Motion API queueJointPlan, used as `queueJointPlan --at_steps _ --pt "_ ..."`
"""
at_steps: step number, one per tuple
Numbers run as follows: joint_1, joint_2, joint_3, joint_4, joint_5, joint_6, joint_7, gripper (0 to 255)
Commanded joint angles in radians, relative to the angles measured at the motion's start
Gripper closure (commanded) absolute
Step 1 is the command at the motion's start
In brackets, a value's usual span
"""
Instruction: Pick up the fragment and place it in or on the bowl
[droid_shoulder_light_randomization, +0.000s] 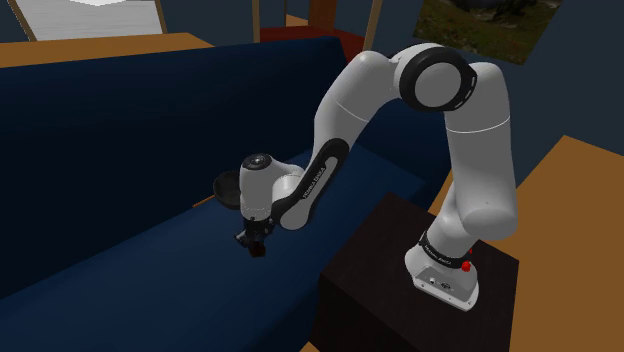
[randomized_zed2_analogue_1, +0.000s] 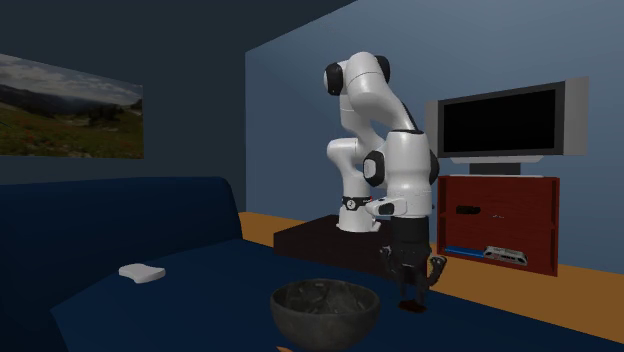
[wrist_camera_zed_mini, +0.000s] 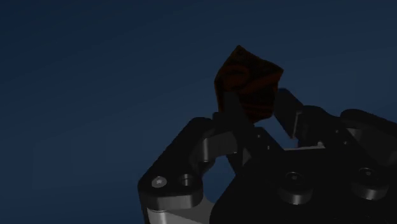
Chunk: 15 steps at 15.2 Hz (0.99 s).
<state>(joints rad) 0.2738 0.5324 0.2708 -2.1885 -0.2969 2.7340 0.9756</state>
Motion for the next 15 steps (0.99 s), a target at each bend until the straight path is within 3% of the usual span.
queueJointPlan --at_steps 1,8,9,11,15 --pt "0.0 0.0 0.0 0.0 0.0 0.0 0.0 255" --pt "0.0 0.0 0.0 0.0 0.0 0.0 0.0 255" --pt "0.0 0.0 0.0 0.0 0.0 0.0 0.0 0" --pt "-0.164 -0.05 0.152 -0.084 0.078 0.017 -0.232 0" --pt "-0.151 -0.011 0.136 -0.075 0.056 0.045 -0.224 0"
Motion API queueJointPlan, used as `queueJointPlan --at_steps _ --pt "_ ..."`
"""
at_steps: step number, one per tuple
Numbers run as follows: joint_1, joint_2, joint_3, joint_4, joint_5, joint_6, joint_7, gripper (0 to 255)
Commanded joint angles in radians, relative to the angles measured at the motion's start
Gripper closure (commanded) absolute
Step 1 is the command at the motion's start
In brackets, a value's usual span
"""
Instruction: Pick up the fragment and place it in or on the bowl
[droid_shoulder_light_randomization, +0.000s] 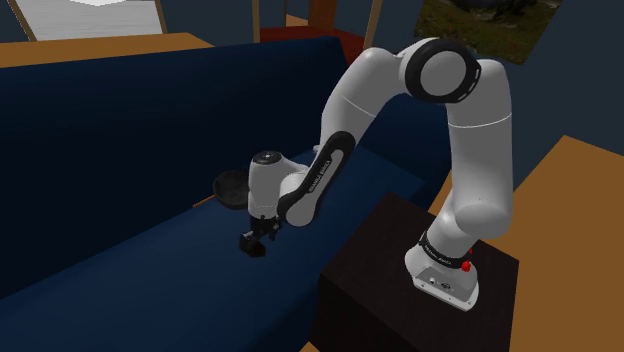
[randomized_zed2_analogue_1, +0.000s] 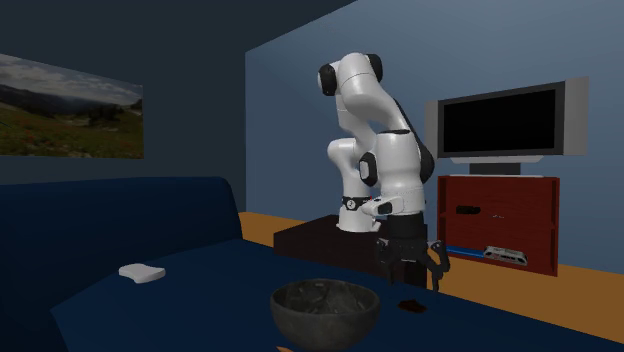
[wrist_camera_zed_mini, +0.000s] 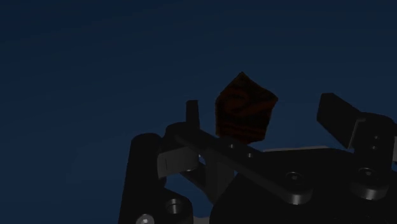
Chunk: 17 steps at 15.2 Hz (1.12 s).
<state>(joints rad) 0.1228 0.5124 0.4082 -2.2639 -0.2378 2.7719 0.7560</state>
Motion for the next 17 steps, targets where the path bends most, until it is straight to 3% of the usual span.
queueJointPlan --at_steps 1,4,12,13,17 --pt "0.008 0.022 -0.01 0.005 -0.011 0.017 0.001 0" --pt "0.038 0.071 -0.042 0.024 -0.034 0.049 0.018 0" --pt "0.038 0.07 -0.042 0.024 -0.033 0.049 0.018 0" --pt "0.038 0.07 -0.042 0.024 -0.033 0.049 0.018 255" --pt "0.036 0.069 -0.041 0.023 -0.033 0.048 0.016 255"
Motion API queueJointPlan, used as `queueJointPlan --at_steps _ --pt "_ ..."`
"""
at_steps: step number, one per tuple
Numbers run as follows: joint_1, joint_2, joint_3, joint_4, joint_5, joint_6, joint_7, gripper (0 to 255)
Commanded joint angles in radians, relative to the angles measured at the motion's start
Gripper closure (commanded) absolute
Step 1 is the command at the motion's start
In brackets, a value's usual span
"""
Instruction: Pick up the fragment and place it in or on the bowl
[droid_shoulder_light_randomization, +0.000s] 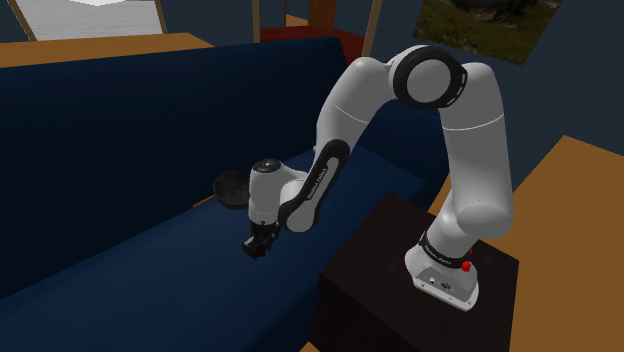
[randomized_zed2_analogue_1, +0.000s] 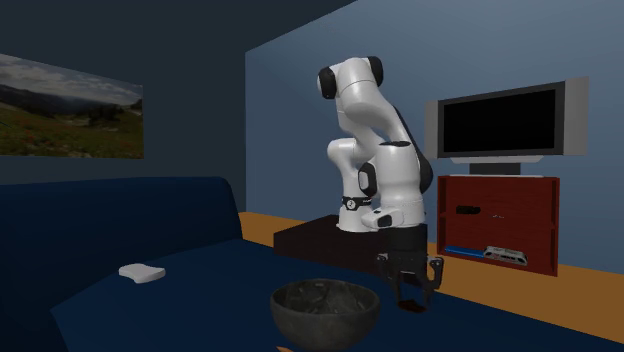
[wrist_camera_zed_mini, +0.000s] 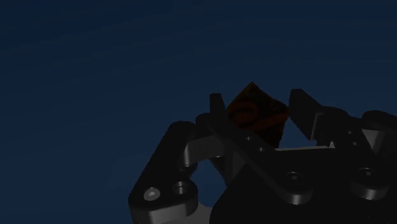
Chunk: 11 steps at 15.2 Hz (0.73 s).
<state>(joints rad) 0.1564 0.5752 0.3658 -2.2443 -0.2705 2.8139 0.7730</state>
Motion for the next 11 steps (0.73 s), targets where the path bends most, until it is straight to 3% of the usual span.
queueJointPlan --at_steps 1,9,10,11 --pt "0.001 0.007 0.002 0.003 0.0 0.006 -0.002 255" --pt "-0.012 -0.023 0.018 -0.008 0.012 -0.014 -0.006 255" --pt "-0.012 -0.023 0.018 -0.008 0.012 -0.014 -0.006 0" --pt "0.094 -0.051 -0.064 0.004 -0.055 -0.013 0.085 0"
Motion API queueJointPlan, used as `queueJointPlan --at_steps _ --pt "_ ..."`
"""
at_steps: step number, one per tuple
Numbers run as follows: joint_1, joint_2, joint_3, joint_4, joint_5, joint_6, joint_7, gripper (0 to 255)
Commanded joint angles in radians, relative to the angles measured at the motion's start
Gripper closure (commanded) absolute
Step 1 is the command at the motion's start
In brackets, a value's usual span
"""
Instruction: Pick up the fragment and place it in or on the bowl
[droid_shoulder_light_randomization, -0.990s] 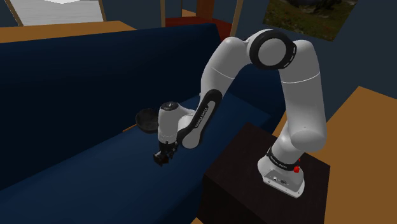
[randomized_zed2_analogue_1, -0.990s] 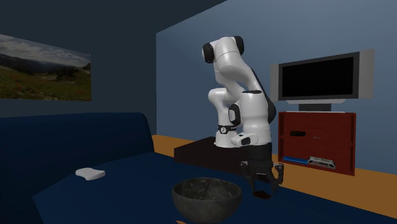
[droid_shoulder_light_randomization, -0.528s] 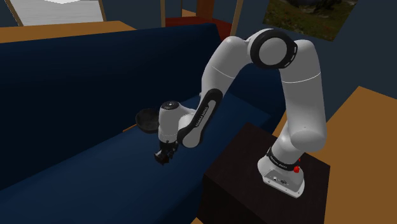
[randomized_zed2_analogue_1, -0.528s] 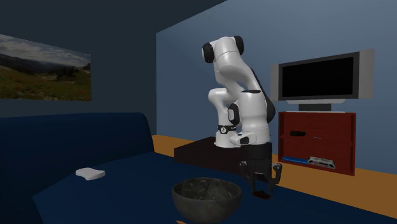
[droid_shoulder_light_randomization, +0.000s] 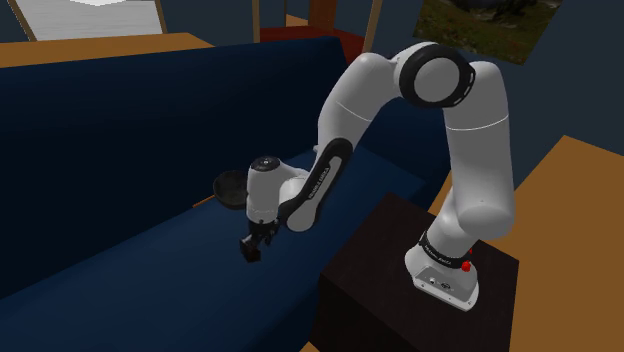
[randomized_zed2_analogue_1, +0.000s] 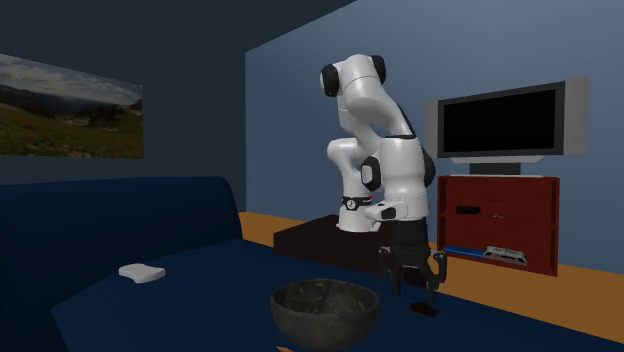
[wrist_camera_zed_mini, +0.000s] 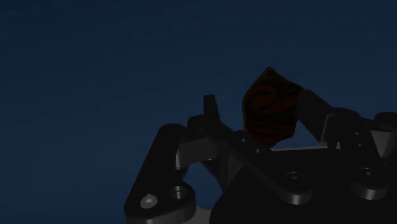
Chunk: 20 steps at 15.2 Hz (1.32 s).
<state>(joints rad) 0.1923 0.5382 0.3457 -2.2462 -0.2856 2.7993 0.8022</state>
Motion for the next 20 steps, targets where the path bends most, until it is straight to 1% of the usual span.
queueJointPlan --at_steps 1,2,3,10,18,19,20 --pt "0.169 -0.035 -0.13 0.021 -0.113 -0.005 0.149 0" --pt "0.276 -0.05 -0.213 0.04 -0.193 -0.02 0.247 0" --pt "0.315 -0.054 -0.244 0.049 -0.229 -0.03 0.289 0" --pt "0.339 0.053 -0.286 0.099 -0.271 0.03 0.323 0" --pt "0.339 0.053 -0.286 0.099 -0.271 0.03 0.323 0" --pt "0.339 0.053 -0.286 0.099 -0.271 0.03 0.323 255" --pt "0.339 0.053 -0.286 0.099 -0.271 0.03 0.323 255"
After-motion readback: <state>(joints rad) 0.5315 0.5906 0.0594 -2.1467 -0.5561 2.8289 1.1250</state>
